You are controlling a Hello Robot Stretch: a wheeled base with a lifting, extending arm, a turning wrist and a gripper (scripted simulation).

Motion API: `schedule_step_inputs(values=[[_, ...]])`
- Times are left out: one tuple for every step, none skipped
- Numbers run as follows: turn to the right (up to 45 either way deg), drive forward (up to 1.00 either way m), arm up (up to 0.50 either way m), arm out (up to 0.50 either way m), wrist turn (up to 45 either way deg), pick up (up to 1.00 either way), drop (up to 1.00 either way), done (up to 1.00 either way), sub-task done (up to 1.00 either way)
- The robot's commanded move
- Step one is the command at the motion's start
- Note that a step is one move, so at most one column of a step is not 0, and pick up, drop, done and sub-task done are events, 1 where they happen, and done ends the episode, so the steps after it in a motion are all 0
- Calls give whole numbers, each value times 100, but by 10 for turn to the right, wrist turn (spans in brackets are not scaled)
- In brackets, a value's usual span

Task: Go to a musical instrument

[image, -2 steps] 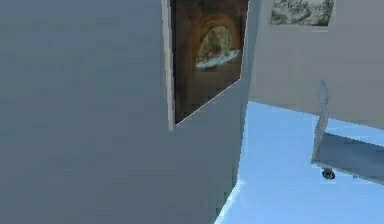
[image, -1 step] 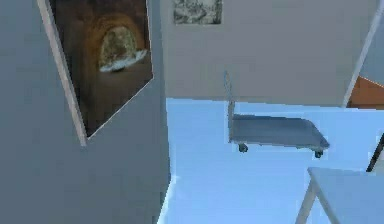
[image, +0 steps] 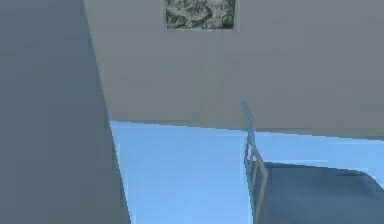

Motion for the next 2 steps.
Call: schedule_step_inputs(values=[[60,0,0,0,0,0,0,0,0],[0,50,0,0,0,0,0,0,0]])
